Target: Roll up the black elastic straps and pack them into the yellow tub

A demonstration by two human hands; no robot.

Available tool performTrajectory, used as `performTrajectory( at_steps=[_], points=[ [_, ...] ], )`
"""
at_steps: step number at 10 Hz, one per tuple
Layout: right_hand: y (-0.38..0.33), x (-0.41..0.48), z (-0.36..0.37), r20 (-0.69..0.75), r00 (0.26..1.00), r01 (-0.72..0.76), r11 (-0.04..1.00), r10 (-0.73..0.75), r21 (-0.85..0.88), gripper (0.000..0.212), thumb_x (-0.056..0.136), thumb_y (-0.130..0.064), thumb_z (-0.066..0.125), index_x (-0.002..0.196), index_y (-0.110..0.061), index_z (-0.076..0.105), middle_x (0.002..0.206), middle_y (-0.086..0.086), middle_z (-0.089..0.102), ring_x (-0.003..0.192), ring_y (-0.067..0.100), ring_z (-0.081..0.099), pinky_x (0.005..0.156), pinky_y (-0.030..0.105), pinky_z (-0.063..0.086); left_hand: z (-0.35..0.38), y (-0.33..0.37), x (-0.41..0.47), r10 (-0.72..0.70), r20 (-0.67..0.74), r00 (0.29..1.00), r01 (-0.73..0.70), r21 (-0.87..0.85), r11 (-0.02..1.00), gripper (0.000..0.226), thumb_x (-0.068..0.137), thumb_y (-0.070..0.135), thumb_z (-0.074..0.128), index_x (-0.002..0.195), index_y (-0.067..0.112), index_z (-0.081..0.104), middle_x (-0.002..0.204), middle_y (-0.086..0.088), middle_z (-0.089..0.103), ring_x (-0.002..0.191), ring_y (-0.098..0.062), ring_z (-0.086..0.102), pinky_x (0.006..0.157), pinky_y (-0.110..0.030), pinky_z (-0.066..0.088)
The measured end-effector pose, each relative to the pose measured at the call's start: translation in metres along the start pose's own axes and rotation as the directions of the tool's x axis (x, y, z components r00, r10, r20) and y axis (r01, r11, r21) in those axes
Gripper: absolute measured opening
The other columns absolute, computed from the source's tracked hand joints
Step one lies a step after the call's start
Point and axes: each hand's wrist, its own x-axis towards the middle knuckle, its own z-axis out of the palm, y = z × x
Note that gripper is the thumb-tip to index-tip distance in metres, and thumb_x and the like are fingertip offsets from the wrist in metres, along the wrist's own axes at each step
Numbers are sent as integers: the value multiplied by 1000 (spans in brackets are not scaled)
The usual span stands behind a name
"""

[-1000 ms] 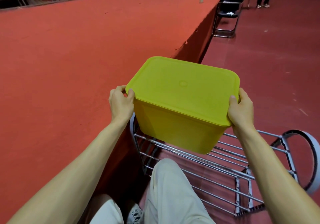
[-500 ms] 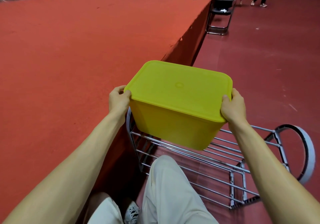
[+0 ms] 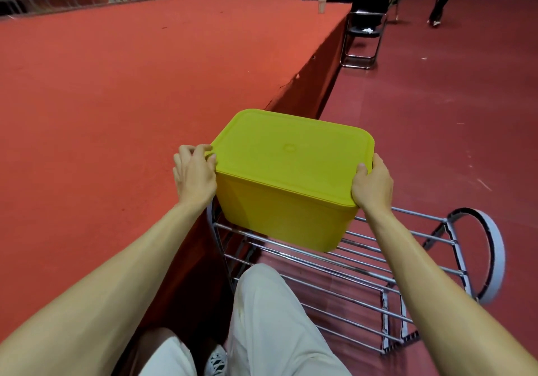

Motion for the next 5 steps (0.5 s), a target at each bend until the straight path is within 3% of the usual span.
performTrajectory(
  at_steps=[1,3,4,5],
  points=[
    [-4,-2,-5,-37,997,59,991,-63,-117,46,100,-15,45,143,-1,38,153,14,32,141,30,29,113,39,24,1,8,-9,165,21,986,-166,138,976,26,100,20,45,118,14,64,120,-10,49,116,-29,38,95,-38,29],
    [-15,-3,-11,66,964,264,924,-256,-275,34,92,-13,51,125,-7,58,134,14,49,128,32,41,107,41,29,-17,33,-18,142,290,947,-197,172,965,32,98,21,43,124,19,61,129,-12,50,124,-30,40,103,-46,32],
    [-33,-9,-3,202,904,413,890,-376,-194,28,90,-10,52,115,-10,65,127,13,56,123,30,46,104,38,32,-41,36,-23,112,330,937,-151,96,984,30,95,21,48,123,20,61,126,-12,50,120,-29,47,103,-47,37],
    [-62,-23,7,341,821,509,857,-459,-73,22,92,-12,53,109,-11,68,124,13,59,116,29,53,102,33,34,-67,38,-28,121,293,949,-139,43,989,31,93,16,50,122,17,61,123,-9,54,115,-24,52,98,-37,41]
  ],
)
